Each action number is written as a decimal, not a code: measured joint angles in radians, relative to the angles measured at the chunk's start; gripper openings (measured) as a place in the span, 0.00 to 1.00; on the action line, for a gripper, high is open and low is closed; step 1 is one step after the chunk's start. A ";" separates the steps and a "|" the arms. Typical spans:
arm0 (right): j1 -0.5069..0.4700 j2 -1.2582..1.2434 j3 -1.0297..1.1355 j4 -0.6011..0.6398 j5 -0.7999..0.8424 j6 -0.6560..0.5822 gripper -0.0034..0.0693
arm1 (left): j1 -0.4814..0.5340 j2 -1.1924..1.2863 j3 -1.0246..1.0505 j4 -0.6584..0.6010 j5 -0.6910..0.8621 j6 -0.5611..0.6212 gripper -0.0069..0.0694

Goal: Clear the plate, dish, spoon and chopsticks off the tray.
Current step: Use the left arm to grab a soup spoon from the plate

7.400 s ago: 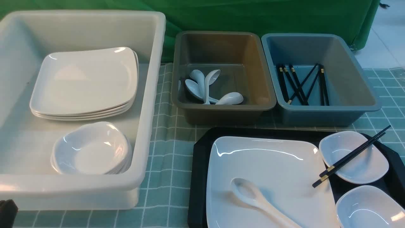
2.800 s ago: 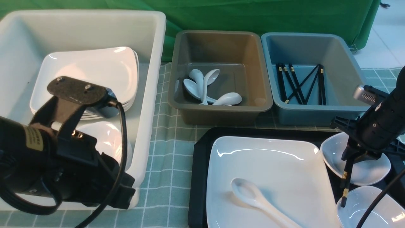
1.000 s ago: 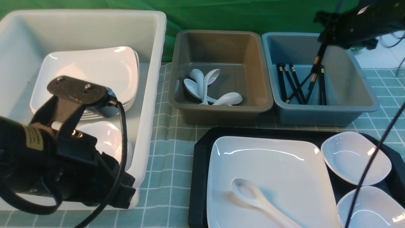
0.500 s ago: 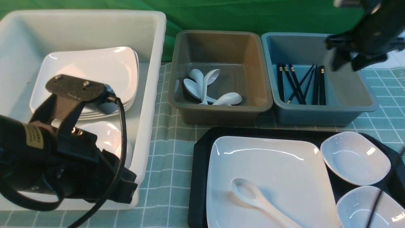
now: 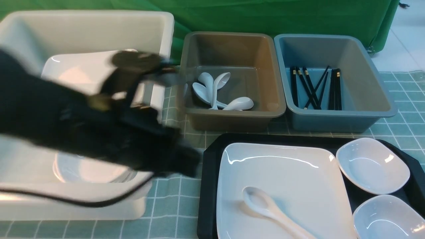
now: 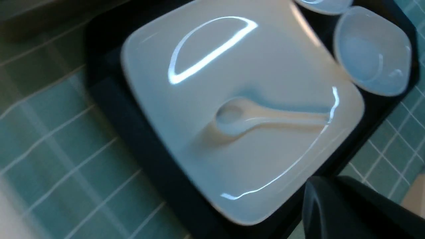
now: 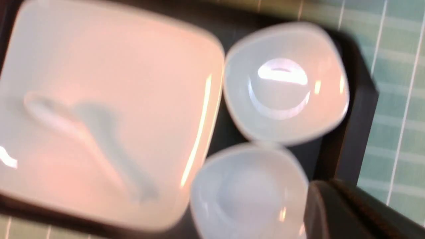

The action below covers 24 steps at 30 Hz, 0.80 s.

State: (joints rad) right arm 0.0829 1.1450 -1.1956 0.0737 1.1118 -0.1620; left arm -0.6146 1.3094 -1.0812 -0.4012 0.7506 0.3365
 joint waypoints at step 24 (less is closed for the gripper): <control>0.000 -0.369 0.152 -0.111 0.020 0.127 0.08 | -0.336 0.787 -0.579 0.143 0.125 0.555 0.71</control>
State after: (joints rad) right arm 0.0829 0.7756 -1.0431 -0.0378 1.1318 -0.0353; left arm -0.9507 2.0961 -1.6597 -0.2580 0.8753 0.8920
